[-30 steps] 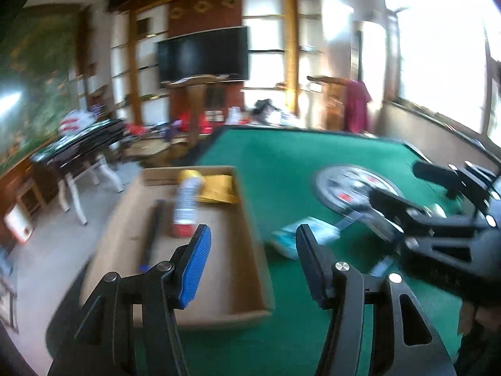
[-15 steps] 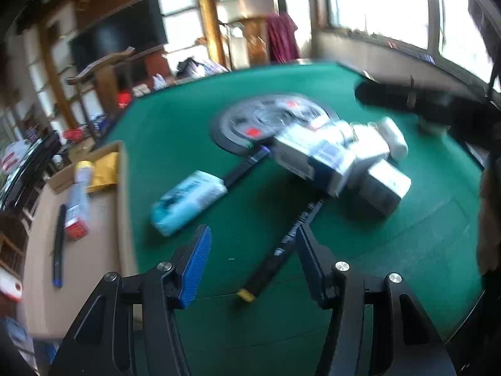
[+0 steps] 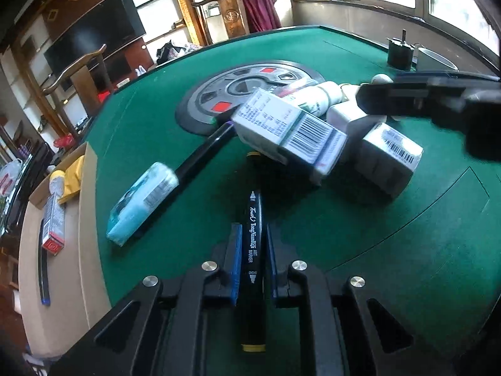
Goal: Organize objects
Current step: 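Grasp the white medicine box with the right tool while the left tool grasps a black marker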
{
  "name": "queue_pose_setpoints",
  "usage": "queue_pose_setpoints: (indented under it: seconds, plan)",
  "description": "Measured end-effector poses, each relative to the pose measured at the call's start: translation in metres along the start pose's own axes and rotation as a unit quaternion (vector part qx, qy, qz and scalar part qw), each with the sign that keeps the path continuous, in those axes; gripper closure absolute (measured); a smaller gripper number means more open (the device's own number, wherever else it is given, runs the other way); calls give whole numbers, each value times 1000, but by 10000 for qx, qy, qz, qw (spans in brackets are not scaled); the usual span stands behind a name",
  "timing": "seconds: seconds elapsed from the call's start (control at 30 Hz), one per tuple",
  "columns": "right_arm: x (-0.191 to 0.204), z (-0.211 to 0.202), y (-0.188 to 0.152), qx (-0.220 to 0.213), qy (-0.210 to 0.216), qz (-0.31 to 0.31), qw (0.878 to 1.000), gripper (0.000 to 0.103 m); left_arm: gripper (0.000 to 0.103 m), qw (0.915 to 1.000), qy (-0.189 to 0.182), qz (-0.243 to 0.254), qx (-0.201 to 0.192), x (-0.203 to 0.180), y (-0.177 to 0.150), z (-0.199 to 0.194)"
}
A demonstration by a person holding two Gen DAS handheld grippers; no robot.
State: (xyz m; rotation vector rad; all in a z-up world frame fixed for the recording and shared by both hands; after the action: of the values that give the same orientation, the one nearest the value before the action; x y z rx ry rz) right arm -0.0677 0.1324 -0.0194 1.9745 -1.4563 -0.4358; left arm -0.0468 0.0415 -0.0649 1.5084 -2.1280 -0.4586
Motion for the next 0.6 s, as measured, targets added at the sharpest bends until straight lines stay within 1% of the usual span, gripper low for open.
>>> queue_pose_setpoints:
  seconds: [0.13,0.2,0.27,0.3,0.33,0.4,0.47,0.6]
  plan:
    - [-1,14,-11,330,-187,-163,9991,33,91,9999,-65,-97,9,3,-3,0]
    - [-2,20,-17,478,-301,-233,9981,33,91,10000,-11,-57,6,3,-3,1]
    - [-3,26,-24,633,-328,-266,9971,33,91,10000,63,-6,2,2,-3,2]
    - [-3,29,-28,711,-317,-274,9966,37,91,10000,84,9,1,2,-3,2]
    - [-3,30,-30,753,-327,-286,9962,51,91,9999,99,20,1,3,-2,3]
    - [-5,34,-37,884,-376,-309,9949,72,91,9999,137,28,3,3,-2,3]
    - [-5,33,-39,886,-430,-358,9945,72,91,9998,183,48,6,3,-2,3]
    - [-3,24,-34,684,-389,-363,9962,72,91,9996,276,94,6,2,-2,2]
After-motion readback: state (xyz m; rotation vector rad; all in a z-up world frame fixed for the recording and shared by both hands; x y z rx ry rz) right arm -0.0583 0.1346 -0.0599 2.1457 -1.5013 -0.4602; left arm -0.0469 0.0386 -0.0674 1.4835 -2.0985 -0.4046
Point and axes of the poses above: each gripper's, at about its wrist camera, not at the fingertips, and z roughly the way its jaws point, x to its left, y to its top, the point moved 10 cm from there along z, roughly the way its jaws point, and after that the axes turned 3 degrees about x, right-handed, at the moved point
